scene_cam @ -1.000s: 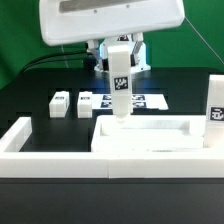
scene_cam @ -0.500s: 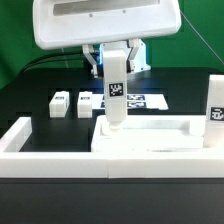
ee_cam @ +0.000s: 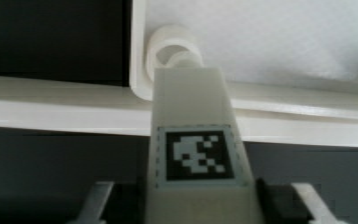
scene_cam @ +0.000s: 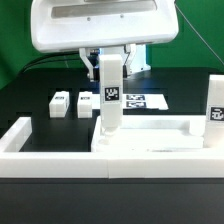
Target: Assemble desk
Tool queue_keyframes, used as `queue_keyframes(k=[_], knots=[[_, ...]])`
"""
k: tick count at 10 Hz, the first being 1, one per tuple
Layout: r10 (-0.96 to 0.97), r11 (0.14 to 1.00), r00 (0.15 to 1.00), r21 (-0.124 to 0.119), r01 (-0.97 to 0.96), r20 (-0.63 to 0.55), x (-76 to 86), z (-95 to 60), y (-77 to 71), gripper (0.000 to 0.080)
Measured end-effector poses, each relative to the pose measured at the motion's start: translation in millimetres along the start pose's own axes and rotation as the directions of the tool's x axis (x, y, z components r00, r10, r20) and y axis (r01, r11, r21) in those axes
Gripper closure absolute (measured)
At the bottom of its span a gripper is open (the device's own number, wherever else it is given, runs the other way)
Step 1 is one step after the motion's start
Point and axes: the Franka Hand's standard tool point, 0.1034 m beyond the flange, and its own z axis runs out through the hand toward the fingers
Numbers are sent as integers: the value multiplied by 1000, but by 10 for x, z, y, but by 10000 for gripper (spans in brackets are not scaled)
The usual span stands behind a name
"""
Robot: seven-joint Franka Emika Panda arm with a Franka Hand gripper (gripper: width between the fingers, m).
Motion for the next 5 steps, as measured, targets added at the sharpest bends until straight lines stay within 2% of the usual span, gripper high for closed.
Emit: queue_keyframes(k=[5], knots=[[10,1000,1000,-3,-10,15,-58,102,80,511]])
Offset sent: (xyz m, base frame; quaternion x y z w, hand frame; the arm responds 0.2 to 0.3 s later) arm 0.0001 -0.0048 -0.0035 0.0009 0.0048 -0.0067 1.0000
